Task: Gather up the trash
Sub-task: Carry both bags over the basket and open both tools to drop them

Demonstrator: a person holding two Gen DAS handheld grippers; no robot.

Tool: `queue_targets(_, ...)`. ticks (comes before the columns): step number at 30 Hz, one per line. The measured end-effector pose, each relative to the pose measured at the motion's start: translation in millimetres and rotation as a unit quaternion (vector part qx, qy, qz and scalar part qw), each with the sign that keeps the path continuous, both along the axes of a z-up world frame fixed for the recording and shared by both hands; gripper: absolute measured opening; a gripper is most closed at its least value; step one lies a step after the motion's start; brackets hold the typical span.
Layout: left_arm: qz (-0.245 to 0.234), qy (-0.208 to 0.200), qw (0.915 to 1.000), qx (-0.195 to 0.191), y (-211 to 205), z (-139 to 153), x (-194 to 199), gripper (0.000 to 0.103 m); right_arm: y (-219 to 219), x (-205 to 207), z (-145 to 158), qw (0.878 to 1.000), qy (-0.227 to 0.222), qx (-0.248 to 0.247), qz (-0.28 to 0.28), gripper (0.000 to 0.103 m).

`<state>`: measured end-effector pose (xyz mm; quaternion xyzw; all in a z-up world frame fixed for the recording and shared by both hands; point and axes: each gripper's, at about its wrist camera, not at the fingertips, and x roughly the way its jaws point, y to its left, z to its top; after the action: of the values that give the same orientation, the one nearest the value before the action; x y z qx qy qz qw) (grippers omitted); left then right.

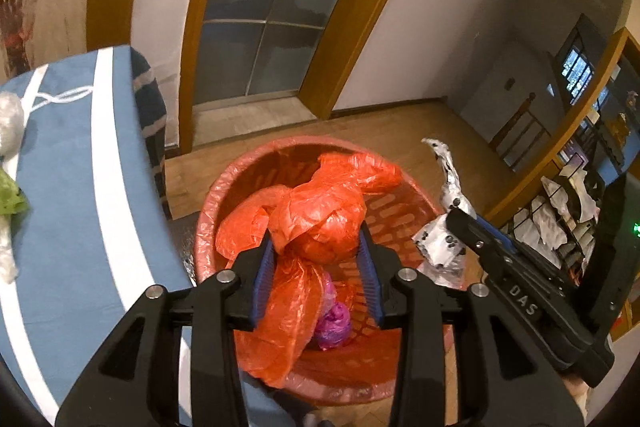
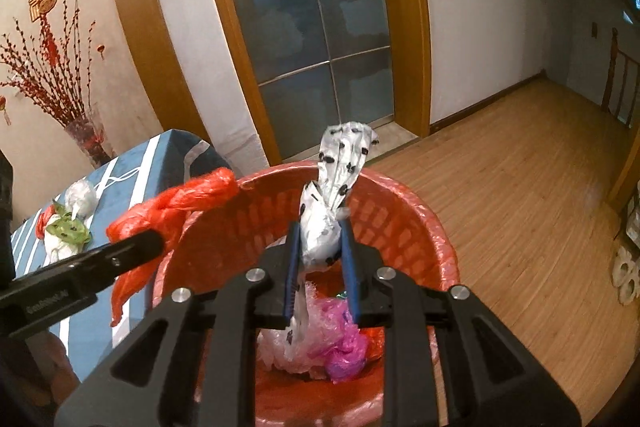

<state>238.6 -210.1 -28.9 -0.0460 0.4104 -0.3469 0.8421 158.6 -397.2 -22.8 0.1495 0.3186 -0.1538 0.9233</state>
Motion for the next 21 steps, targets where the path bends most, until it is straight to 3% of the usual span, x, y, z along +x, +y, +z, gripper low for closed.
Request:
queue_targets(3,0.008,0.013,0.9999,0.005,2,-7,1,0.055,-4,-1,-6,1.000,0.002,0.007,-0.006,0.034)
queue_targets(8,0.024,0.023,0.9993,0.020,13,-14,1,0.062,-11,-5,-15,1.000,0.007,0.013,-0.022,0.047)
queue_targets(21,0.084,-0.008,0.9949,0.055,74,-4,-4,0.072,12,-6,-13,1.000,0.014,0.003,-0.005,0.051)
